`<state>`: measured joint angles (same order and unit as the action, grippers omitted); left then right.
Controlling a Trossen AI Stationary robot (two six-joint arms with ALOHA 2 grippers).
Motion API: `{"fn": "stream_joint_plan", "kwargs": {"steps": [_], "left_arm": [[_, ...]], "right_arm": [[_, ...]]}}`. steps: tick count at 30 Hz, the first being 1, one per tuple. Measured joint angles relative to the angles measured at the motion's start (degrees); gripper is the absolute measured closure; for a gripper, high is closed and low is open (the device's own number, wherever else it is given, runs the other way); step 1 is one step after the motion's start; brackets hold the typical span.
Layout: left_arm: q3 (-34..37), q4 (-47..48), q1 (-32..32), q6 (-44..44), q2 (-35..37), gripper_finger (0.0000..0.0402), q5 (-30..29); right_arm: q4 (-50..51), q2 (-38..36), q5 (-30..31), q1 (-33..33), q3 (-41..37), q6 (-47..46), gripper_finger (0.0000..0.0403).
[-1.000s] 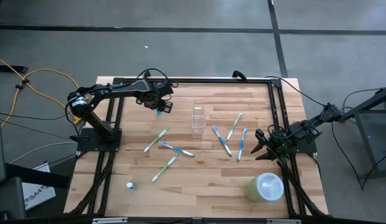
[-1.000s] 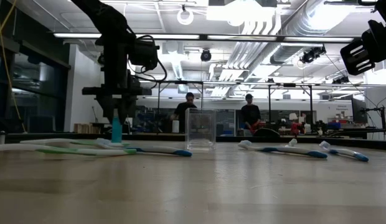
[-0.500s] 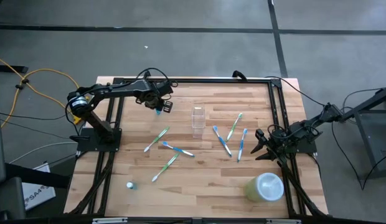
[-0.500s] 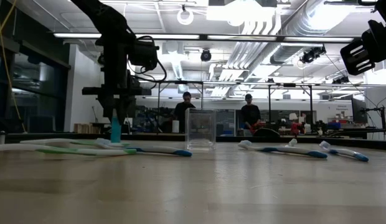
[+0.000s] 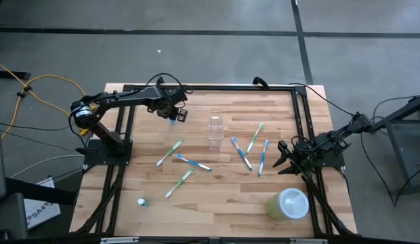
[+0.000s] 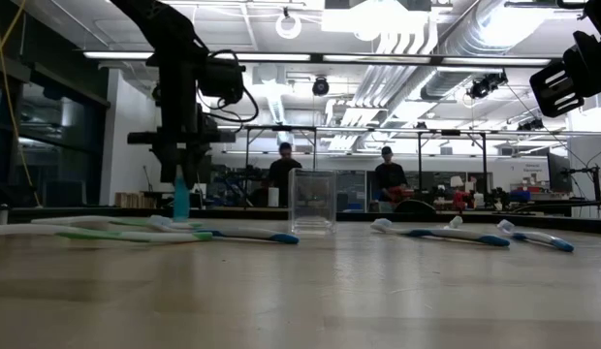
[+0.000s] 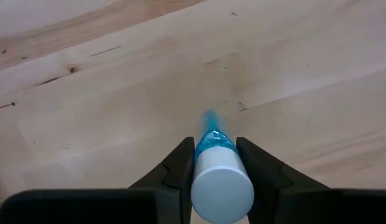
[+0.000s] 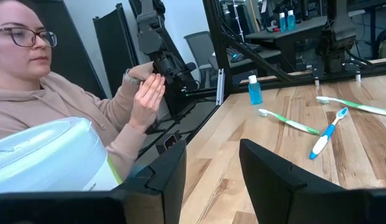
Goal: Pick & Place toothbrushing station
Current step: Put the top blue mouthwash into the transparent organizer
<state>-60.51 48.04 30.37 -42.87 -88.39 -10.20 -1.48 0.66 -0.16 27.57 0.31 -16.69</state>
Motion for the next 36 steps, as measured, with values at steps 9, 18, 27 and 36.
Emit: {"fn": "stream_joint_plan", "kwargs": {"steps": [9,18,27,36], "left_arm": [[-0.02,-2.52,-0.15,4.92,3.95,0.0314,2.24],[-5.06,-3.52,-0.61,13.16,5.08,0.0314,4.09],[-12.10,-0.92,-3.99,19.68,4.01,0.0314,3.99],[-20.65,1.64,-7.52,23.12,-2.44,0.0314,3.93]], "right_arm": [[0.00,0.01,0.01,0.02,-0.01,0.00,0.0261],[0.00,0.00,0.01,0.00,-0.01,0.00,0.0261],[0.00,0.01,0.02,0.02,0.01,0.00,0.0261],[0.00,0.01,0.01,0.00,0.00,0.00,0.0261]]}}
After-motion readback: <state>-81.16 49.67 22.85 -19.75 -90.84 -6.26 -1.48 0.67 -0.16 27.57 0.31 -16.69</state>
